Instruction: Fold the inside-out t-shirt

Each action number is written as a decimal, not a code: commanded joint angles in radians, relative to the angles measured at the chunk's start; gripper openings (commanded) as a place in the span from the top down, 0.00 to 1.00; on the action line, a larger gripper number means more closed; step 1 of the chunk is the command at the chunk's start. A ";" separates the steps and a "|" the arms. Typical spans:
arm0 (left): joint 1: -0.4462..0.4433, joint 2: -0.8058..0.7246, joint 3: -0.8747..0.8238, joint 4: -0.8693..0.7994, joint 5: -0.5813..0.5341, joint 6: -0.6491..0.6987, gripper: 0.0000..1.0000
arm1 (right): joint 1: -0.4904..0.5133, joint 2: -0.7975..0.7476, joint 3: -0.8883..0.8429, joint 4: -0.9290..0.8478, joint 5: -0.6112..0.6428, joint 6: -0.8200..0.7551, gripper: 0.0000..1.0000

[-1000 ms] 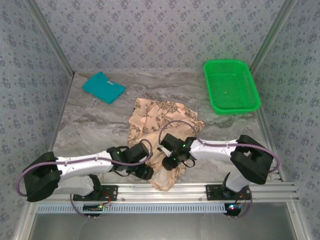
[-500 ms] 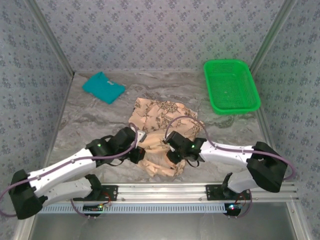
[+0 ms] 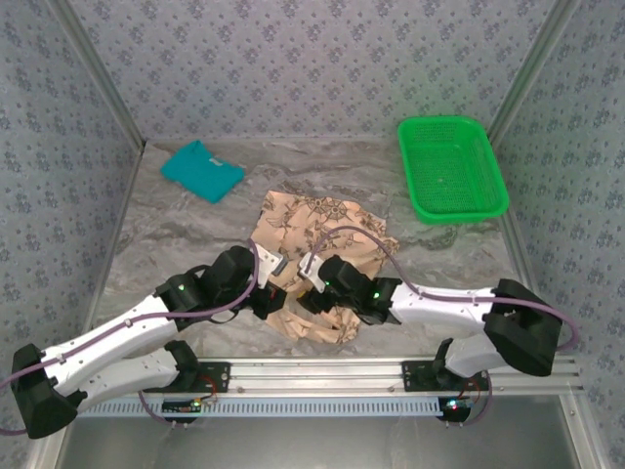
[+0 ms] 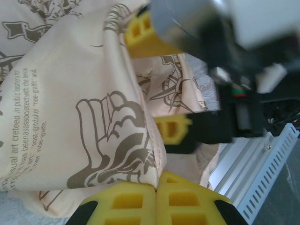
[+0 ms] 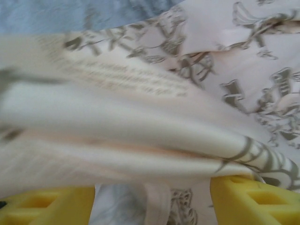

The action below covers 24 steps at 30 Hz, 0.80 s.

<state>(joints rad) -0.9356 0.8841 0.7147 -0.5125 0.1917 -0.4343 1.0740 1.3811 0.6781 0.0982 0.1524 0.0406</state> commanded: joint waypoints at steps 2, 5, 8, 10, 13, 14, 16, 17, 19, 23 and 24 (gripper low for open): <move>0.006 -0.032 0.007 0.072 0.041 -0.051 0.92 | 0.048 0.035 0.057 0.006 0.329 0.180 0.35; 0.006 -0.056 -0.034 0.111 0.039 -0.081 0.92 | 0.024 0.046 0.106 -0.209 0.551 0.381 0.44; 0.006 -0.062 -0.047 0.104 0.022 -0.075 0.91 | -0.021 0.026 0.102 -0.332 0.624 0.528 0.56; 0.005 -0.054 -0.044 0.100 0.016 -0.061 0.91 | -0.042 0.002 0.094 -0.368 0.633 0.571 0.61; 0.006 -0.034 -0.054 0.129 0.018 -0.057 0.91 | -0.053 -0.010 0.103 -0.427 0.639 0.580 0.63; 0.006 -0.026 -0.059 0.140 0.018 -0.055 0.90 | -0.054 -0.009 0.111 -0.453 0.639 0.612 0.63; 0.006 -0.003 -0.061 0.156 0.009 -0.051 0.91 | -0.055 -0.015 0.119 -0.488 0.623 0.612 0.64; 0.006 0.011 -0.060 0.157 -0.002 -0.048 0.91 | -0.055 -0.021 0.125 -0.512 0.618 0.616 0.64; 0.006 0.048 -0.053 0.149 -0.023 -0.033 0.92 | -0.068 -0.042 0.132 -0.555 0.589 0.606 0.62; 0.006 0.125 -0.043 0.155 -0.053 -0.008 0.93 | -0.148 -0.109 0.131 -0.601 0.444 0.522 0.74; 0.007 0.147 -0.038 0.155 -0.066 -0.004 0.93 | -0.172 -0.127 0.130 -0.608 0.413 0.499 0.81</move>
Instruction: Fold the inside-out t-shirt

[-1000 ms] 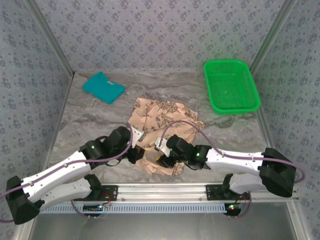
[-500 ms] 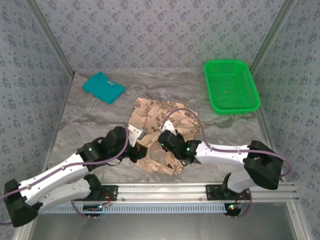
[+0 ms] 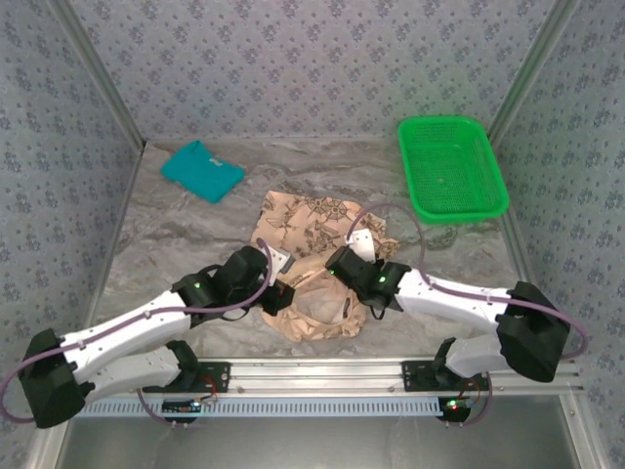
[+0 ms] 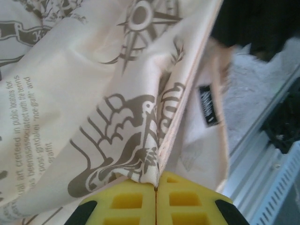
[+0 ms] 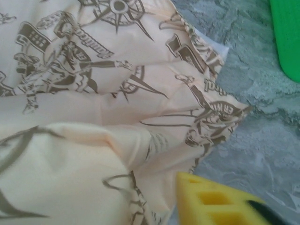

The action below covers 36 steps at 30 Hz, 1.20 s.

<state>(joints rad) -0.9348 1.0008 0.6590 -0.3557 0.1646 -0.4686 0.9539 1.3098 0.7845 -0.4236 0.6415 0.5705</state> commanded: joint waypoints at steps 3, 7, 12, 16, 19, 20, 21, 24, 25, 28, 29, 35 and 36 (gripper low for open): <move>0.008 0.090 0.032 0.025 -0.037 0.052 0.87 | -0.108 -0.092 0.025 -0.114 -0.142 -0.069 1.00; 0.006 0.164 0.052 0.099 -0.004 0.046 0.52 | -0.132 -0.123 0.059 -0.136 -0.198 -0.076 1.00; -0.009 0.262 0.063 0.185 0.141 -0.040 0.33 | -0.138 -0.129 0.117 -0.168 -0.215 -0.015 1.00; -0.063 0.309 0.110 0.195 0.170 -0.100 0.29 | -0.161 -0.128 0.134 -0.198 -0.215 0.013 1.00; -0.113 0.354 0.162 0.198 0.159 -0.129 0.24 | -0.182 -0.133 0.129 -0.196 -0.221 0.030 1.00; -0.125 0.379 0.190 0.165 0.150 -0.119 0.24 | -0.186 -0.135 0.126 -0.193 -0.223 0.037 1.00; -0.140 0.415 0.228 0.120 0.138 -0.106 0.24 | -0.193 -0.138 0.123 -0.192 -0.226 0.045 1.00; -0.181 0.523 0.333 -0.006 0.087 -0.079 0.23 | -0.207 -0.147 0.112 -0.182 -0.240 0.049 1.00; -0.197 0.560 0.364 -0.041 0.063 -0.070 0.24 | -0.212 -0.151 0.109 -0.181 -0.247 0.062 1.00; -0.223 0.638 0.445 -0.131 -0.002 -0.055 0.27 | -0.229 -0.163 0.094 -0.182 -0.256 0.092 1.00; -0.226 0.650 0.459 -0.142 -0.012 -0.051 0.28 | -0.236 -0.164 0.090 -0.182 -0.261 0.097 1.00; -0.240 0.623 0.490 -0.163 -0.020 0.110 0.31 | -0.298 -0.170 0.072 -0.181 -0.320 0.137 1.00; -0.244 0.590 0.486 -0.162 -0.035 0.181 0.31 | -0.309 -0.170 0.074 -0.182 -0.332 0.147 1.00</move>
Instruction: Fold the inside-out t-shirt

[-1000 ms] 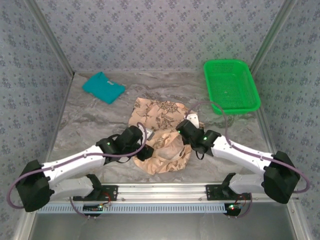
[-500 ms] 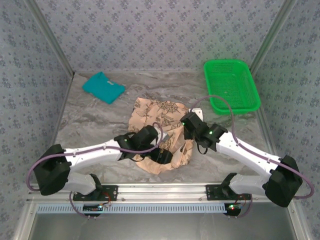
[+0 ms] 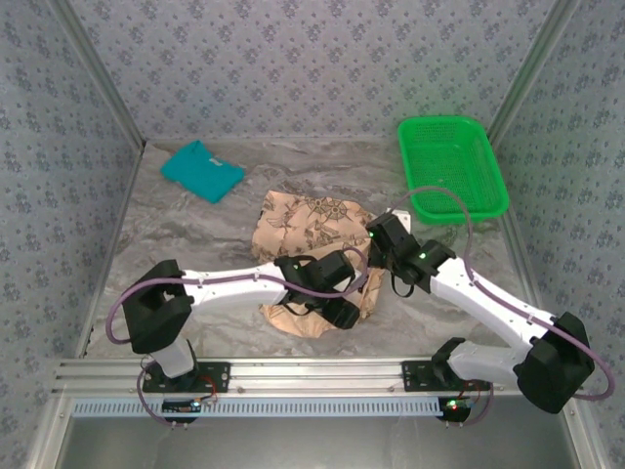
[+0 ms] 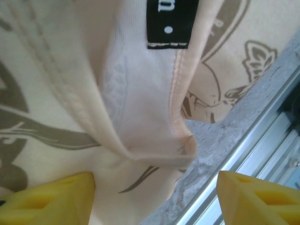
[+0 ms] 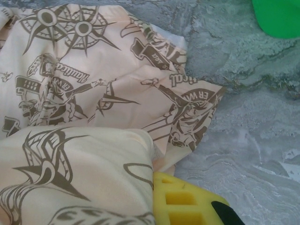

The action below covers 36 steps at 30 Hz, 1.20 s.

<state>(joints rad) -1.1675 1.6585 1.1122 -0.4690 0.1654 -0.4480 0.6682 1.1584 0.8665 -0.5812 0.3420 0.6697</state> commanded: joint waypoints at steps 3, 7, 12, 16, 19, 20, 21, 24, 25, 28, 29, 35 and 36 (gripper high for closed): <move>-0.028 -0.163 -0.021 0.002 -0.103 0.418 0.30 | -0.028 -0.016 -0.007 0.018 -0.044 0.060 1.00; -0.058 -0.215 -0.242 0.320 -0.079 0.729 0.30 | -0.043 0.008 0.000 0.032 -0.068 0.086 1.00; -0.198 -0.163 -0.346 0.555 -0.218 0.988 0.29 | -0.075 0.048 0.008 0.030 -0.091 0.116 1.00; -0.236 -0.038 -0.335 0.688 -0.465 0.965 0.29 | -0.092 0.067 -0.011 0.062 -0.114 0.133 1.00; -0.263 0.022 -0.354 0.787 -0.545 0.969 0.30 | -0.097 0.072 -0.027 0.087 -0.120 0.145 1.00; -0.268 0.034 -0.360 0.812 -0.560 0.956 0.33 | -0.098 0.072 -0.030 0.089 -0.122 0.150 1.00; -0.271 0.043 -0.362 0.824 -0.573 0.945 0.38 | -0.098 0.071 -0.032 0.091 -0.123 0.153 1.00; -0.286 0.053 -0.369 0.839 -0.614 0.939 0.62 | -0.098 0.059 -0.049 0.092 -0.125 0.162 1.00; -0.287 0.044 -0.371 0.834 -0.611 0.934 0.74 | -0.098 0.050 -0.057 0.091 -0.122 0.165 1.00; -0.288 -0.016 -0.389 0.802 -0.557 0.924 1.00 | -0.104 0.022 -0.080 0.083 -0.116 0.164 1.00; -0.289 -0.046 -0.405 0.798 -0.520 0.924 1.00 | -0.108 0.011 -0.085 0.077 -0.115 0.163 1.00; -0.276 -0.276 -0.448 0.684 -0.397 0.896 1.00 | -0.141 -0.031 -0.088 0.047 -0.114 0.140 1.00; -0.251 -0.333 -0.436 0.618 -0.366 0.875 1.00 | -0.150 -0.035 -0.075 0.039 -0.117 0.128 1.00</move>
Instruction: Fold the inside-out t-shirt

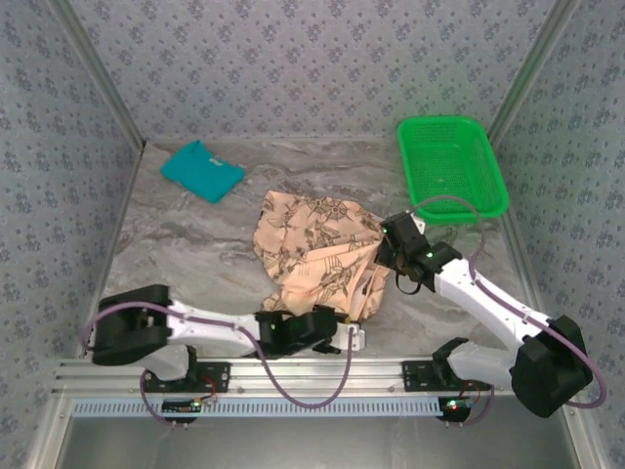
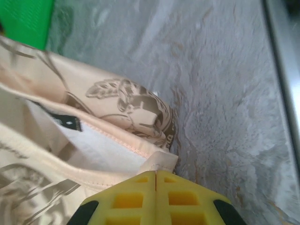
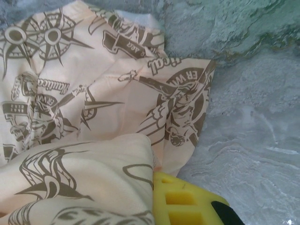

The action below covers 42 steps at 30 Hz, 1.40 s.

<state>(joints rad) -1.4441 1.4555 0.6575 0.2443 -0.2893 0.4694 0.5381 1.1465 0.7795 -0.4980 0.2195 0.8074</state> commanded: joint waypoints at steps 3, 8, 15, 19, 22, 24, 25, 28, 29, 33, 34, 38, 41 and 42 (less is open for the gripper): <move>0.147 -0.311 0.065 -0.251 0.230 -0.107 1.00 | -0.038 -0.036 0.066 -0.088 0.006 -0.009 1.00; 0.445 -0.544 0.205 -0.421 0.433 -0.164 1.00 | -0.045 -0.082 0.201 -0.072 0.035 -0.059 1.00; 0.921 -0.358 0.710 -0.764 0.865 -0.029 1.00 | -0.057 0.111 0.625 -0.005 0.009 -0.254 1.00; 1.107 -0.148 0.984 -0.817 0.985 -0.015 1.00 | -0.111 0.312 0.955 -0.059 -0.006 -0.289 0.99; 1.210 0.005 1.201 -0.881 1.102 -0.060 1.00 | -0.158 0.426 1.193 -0.147 -0.029 -0.292 1.00; 1.210 0.091 1.396 -1.060 1.125 -0.013 1.00 | -0.160 0.456 1.300 -0.180 -0.005 -0.323 1.00; 1.206 0.110 1.465 -1.123 1.132 0.007 1.00 | -0.155 0.454 1.326 -0.180 -0.003 -0.349 1.00; 1.203 0.089 1.536 -1.184 1.114 0.031 1.00 | -0.122 0.411 1.360 -0.179 0.058 -0.431 1.00; 1.203 0.066 1.536 -1.186 1.101 0.036 1.00 | -0.106 0.386 1.358 -0.180 0.084 -0.461 1.00; 1.203 -0.026 1.555 -1.198 1.067 0.034 1.00 | -0.044 0.272 1.345 -0.192 0.168 -0.539 1.00; 1.203 -0.043 1.562 -1.196 1.064 0.027 1.00 | -0.028 0.247 1.349 -0.198 0.189 -0.548 1.00; 1.203 -0.110 1.622 -1.182 1.057 -0.051 1.00 | 0.062 0.123 1.356 -0.198 0.283 -0.576 1.00; 1.203 -0.126 1.677 -1.140 1.108 -0.117 1.00 | 0.109 0.056 1.359 -0.180 0.311 -0.584 1.00; 1.203 -0.121 1.702 -1.127 1.129 -0.134 1.00 | 0.116 0.048 1.367 -0.182 0.309 -0.582 1.00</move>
<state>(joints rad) -0.2562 1.3403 2.3005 -0.9165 0.8082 0.4057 0.6567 1.2522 2.1021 -0.6918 0.3866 0.2687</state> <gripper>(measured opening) 0.060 0.077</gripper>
